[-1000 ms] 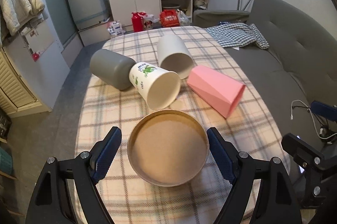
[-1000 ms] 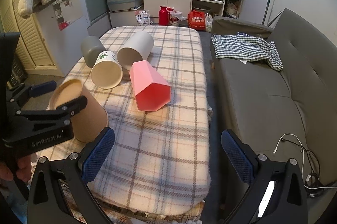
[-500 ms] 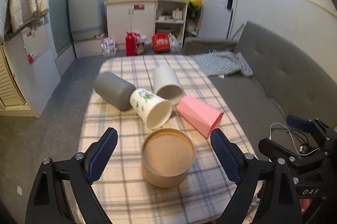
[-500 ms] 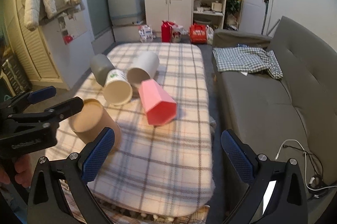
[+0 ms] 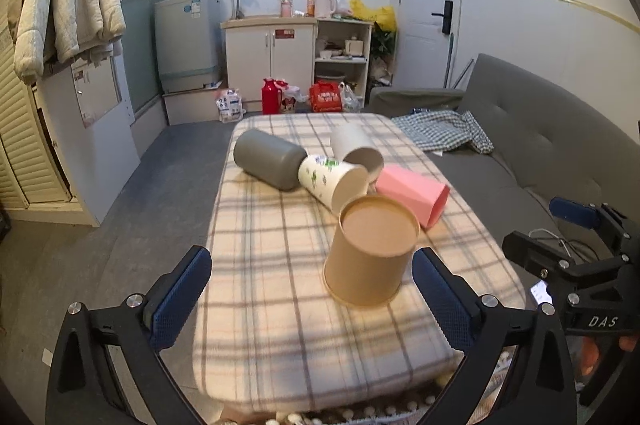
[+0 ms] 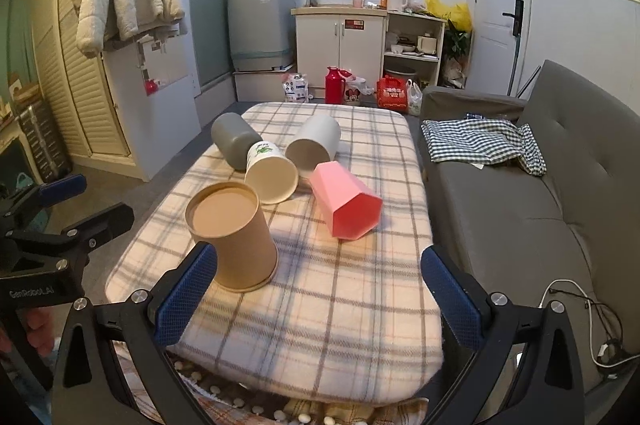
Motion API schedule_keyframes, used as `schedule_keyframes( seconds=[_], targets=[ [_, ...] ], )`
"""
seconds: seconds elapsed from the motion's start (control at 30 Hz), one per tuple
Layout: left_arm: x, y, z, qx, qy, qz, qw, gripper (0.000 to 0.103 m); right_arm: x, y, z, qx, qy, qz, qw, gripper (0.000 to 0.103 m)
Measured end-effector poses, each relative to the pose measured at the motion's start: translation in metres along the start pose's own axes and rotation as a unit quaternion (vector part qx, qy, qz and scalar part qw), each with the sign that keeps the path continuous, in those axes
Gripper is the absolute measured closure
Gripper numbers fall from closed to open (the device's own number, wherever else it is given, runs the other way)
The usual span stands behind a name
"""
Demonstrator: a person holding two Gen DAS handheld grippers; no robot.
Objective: Flip cup upside down
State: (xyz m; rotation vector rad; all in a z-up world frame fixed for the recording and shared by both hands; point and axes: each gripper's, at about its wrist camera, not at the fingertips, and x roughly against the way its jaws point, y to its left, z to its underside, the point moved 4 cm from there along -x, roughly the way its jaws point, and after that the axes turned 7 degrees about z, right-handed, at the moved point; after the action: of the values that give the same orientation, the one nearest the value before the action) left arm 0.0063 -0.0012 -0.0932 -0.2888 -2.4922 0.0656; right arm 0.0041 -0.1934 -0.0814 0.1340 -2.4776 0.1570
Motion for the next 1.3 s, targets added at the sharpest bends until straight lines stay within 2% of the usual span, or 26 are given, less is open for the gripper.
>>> schedule_keyframes(
  seconds=[0.17, 1.3],
  targets=[
    [0.006, 0.0, 0.009, -0.002, 0.002, -0.001, 1.0, 0.0, 0.0, 0.0, 0.002, -0.006, 0.009, 0.001, 1.0, 0.0],
    [0.004, 0.01, 0.014, 0.009, 0.009, -0.011, 0.9999, 0.0, -0.002, 0.002, 0.008, -0.005, 0.019, -0.001, 1.0, 0.0]
  ],
)
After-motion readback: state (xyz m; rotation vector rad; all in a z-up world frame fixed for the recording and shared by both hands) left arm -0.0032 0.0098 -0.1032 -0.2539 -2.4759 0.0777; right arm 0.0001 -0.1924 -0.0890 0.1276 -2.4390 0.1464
